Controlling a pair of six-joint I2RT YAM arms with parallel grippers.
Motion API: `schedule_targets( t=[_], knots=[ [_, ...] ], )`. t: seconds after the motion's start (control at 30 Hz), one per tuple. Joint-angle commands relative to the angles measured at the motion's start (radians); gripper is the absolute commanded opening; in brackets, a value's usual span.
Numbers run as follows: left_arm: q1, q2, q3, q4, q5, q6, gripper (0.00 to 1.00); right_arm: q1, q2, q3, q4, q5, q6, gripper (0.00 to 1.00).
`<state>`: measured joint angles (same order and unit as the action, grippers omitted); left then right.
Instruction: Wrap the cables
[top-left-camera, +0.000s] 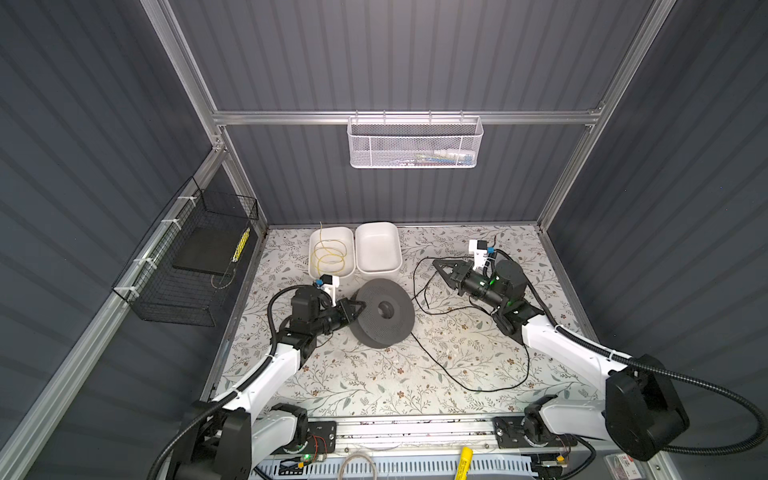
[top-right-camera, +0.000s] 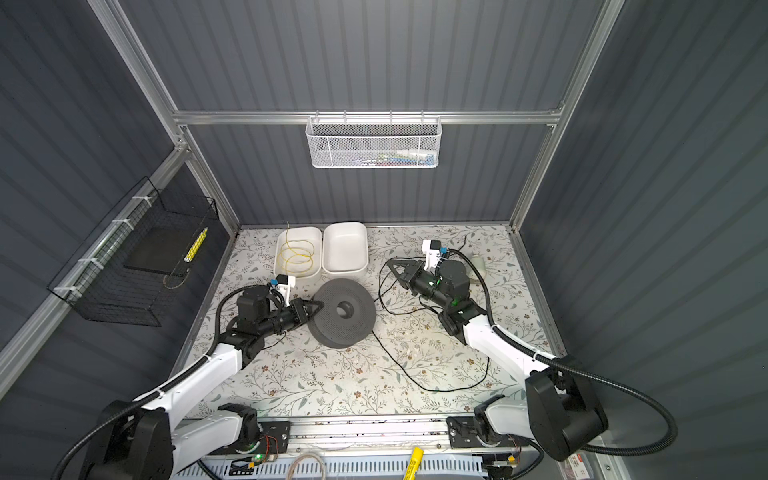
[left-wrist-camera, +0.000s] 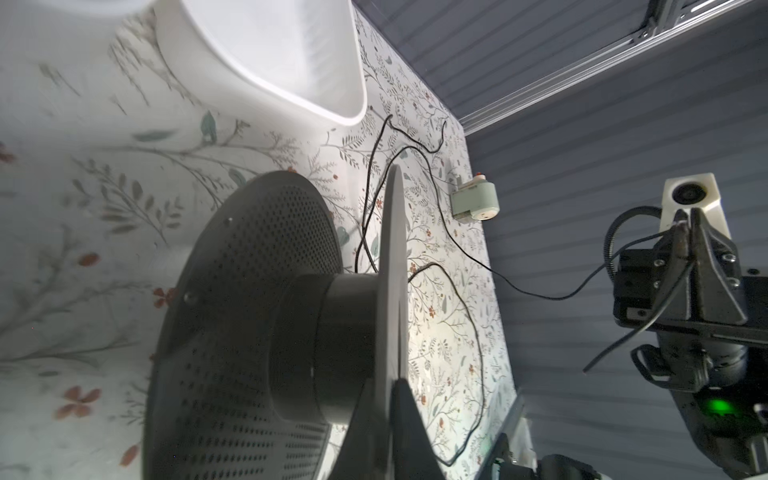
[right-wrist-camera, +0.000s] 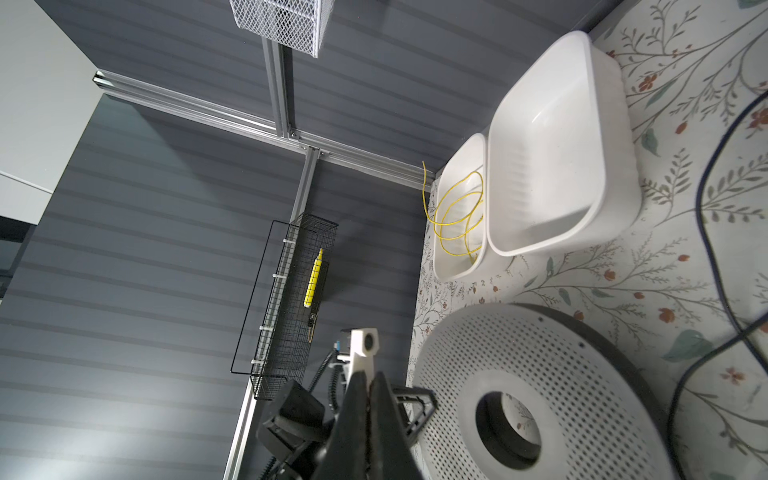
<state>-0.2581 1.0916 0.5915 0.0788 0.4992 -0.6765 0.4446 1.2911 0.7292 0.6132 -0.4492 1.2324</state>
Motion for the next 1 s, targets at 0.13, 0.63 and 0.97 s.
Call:
schedule_targets(
  t=[0.13, 0.63, 0.97],
  knots=[
    [-0.042, -0.006, 0.331, -0.472, -0.296, 0.286, 0.00, -0.007, -0.013, 0.001, 0.023, -0.013, -0.002, 0.00],
    [-0.616, 0.244, 0.556, -0.557, -1.112, 0.169, 0.00, -0.007, -0.050, -0.010, -0.017, 0.013, -0.021, 0.00],
    [-0.675, 0.280, 0.519, -0.487, -1.107, 0.037, 0.00, -0.007, -0.071, -0.020, -0.043, 0.025, -0.040, 0.00]
  ],
)
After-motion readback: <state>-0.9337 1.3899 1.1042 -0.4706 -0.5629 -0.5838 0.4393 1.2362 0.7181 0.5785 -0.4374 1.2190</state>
